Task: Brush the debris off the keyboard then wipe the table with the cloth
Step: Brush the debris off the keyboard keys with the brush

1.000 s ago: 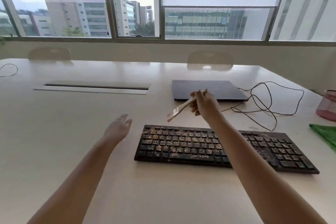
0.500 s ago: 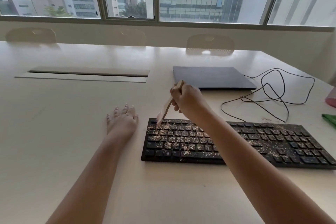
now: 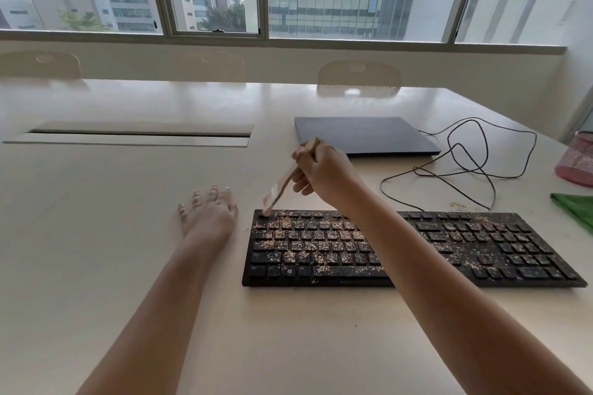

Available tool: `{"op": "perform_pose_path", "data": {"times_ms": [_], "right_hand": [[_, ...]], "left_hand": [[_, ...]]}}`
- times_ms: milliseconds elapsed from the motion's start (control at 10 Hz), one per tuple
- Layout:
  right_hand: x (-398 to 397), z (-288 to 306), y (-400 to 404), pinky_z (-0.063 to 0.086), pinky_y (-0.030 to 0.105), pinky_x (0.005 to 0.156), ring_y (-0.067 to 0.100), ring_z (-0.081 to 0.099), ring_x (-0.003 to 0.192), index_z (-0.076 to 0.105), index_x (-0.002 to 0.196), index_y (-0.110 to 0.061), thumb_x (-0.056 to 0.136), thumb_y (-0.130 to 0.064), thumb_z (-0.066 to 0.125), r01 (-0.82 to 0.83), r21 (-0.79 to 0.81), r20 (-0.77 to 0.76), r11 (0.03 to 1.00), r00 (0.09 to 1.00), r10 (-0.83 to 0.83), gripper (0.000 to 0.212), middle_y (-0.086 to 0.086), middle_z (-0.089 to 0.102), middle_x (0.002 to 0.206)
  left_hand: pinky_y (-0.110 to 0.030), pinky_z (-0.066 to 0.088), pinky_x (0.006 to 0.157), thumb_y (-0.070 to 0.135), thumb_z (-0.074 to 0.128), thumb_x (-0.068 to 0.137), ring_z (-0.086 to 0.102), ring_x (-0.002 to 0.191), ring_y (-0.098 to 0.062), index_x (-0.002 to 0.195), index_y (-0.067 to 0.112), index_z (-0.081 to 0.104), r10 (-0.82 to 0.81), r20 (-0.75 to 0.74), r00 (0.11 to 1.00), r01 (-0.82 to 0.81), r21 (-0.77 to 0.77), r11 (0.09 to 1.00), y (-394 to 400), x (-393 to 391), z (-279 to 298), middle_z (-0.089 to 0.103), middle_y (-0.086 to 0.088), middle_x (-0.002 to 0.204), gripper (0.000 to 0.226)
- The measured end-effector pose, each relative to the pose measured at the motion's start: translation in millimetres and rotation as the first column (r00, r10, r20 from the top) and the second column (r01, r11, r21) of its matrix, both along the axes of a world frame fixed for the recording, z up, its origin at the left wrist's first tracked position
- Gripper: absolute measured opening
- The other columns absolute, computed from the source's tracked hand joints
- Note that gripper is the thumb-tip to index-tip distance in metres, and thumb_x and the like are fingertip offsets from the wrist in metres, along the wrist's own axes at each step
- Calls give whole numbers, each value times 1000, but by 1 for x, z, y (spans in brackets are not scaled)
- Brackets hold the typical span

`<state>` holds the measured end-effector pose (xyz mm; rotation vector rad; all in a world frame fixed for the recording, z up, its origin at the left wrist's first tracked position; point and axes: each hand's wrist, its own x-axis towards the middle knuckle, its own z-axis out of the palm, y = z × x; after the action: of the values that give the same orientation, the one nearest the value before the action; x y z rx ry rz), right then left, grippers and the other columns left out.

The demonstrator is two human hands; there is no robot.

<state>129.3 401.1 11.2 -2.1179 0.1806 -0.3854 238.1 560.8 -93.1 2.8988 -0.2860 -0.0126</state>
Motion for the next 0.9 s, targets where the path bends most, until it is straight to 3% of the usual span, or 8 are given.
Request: {"op": "perform_pose_path", "data": {"times_ms": [100, 300, 800, 900], "right_hand": [[0, -5, 9, 56, 35, 64, 14, 64, 60, 52, 107, -6, 100, -24, 38, -53, -60, -27, 997, 998, 52, 24, 4, 63, 74], [-1, -4, 5, 53, 42, 75, 26, 65, 83, 52, 108, -7, 99, -26, 37, 72, -257, 80, 964, 995, -53, 25, 11, 66, 90], [-2, -6, 8, 55, 46, 73, 24, 67, 70, 50, 101, -7, 100, -27, 35, -12, -200, 29, 980, 999, 18, 24, 12, 67, 80], [-3, -3, 9, 55, 44, 75, 20, 67, 71, 50, 105, -8, 100, -28, 37, 2, -184, 76, 983, 997, 12, 24, 11, 67, 84]], "left_hand": [[-49, 1, 116, 38, 22, 101, 3, 146, -25, 150, 29, 18, -7, -9, 1000, 7, -17, 1000, 0, -1, 2, 7, 6, 159, 50], [-50, 1, 116, 38, 21, 101, 2, 146, -26, 150, 28, 17, -7, -14, 1000, 7, -7, 1000, -1, -1, 3, 7, 6, 159, 50], [-50, -2, 116, 39, 20, 101, 0, 146, -25, 150, 29, 15, -8, -27, 1000, 8, 8, 1000, -2, -1, 2, 5, 7, 159, 50], [-51, -2, 116, 38, 20, 102, 0, 146, -26, 150, 28, 16, -7, -26, 1000, 6, -9, 1000, -1, -2, 2, 5, 6, 159, 50]]}}
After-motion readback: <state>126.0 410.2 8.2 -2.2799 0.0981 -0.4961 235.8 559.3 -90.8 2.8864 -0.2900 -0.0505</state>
